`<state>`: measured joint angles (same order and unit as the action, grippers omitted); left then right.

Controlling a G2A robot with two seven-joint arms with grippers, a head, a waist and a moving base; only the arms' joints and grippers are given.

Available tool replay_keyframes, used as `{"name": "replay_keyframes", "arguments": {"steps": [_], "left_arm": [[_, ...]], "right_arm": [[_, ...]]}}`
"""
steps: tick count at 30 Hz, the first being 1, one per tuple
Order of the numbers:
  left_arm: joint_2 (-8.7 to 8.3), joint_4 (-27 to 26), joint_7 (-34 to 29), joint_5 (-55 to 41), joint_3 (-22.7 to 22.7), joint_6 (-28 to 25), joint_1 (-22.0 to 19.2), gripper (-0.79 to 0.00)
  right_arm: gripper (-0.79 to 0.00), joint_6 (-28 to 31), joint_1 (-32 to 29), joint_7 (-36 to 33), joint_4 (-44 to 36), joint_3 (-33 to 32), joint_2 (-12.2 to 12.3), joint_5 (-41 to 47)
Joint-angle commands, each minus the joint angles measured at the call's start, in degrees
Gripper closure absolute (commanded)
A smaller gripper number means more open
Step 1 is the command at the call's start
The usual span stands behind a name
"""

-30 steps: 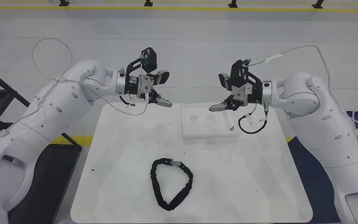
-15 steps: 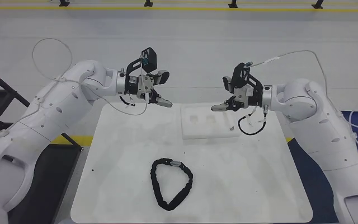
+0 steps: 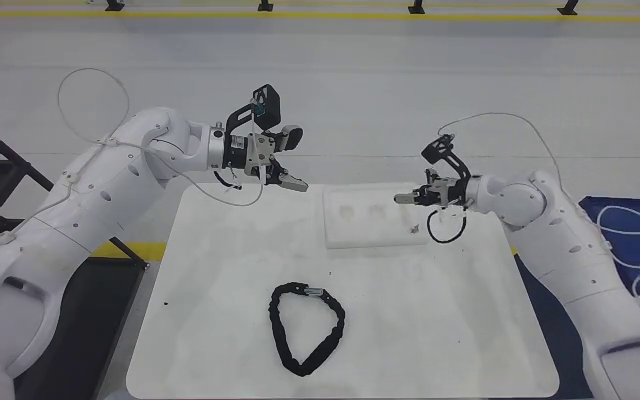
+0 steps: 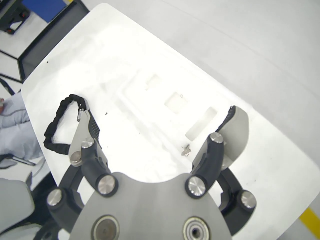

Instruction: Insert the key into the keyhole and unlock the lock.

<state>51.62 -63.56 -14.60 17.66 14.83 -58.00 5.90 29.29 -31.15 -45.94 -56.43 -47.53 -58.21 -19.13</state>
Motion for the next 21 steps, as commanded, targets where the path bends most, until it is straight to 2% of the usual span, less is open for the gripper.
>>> {"name": "replay_keyframes", "arguments": {"steps": [1, 11, 13, 21], "left_arm": [[0.00, 0.0, 0.0, 0.0, 0.0, 0.0, 0.0, -0.785], [0.00, 0.0, 0.0, 0.0, 0.0, 0.0, 0.0, -0.785], [0.00, 0.0, 0.0, 0.0, 0.0, 0.0, 0.0, -0.785], [0.00, 0.0, 0.0, 0.0, 0.0, 0.0, 0.0, -0.785]], "right_arm": [[-0.785, -5.0, 0.3, -2.4, 1.5, 0.9, -0.7, 2.0], [-0.785, -18.2, 2.8, -8.9, 7.8, 7.3, -4.9, 2.7], [-0.785, -18.6, 3.2, -9.2, 8.6, 7.8, -5.6, 3.6], [-0.785, -18.6, 3.2, -9.2, 8.6, 7.8, -5.6, 3.6]]}}
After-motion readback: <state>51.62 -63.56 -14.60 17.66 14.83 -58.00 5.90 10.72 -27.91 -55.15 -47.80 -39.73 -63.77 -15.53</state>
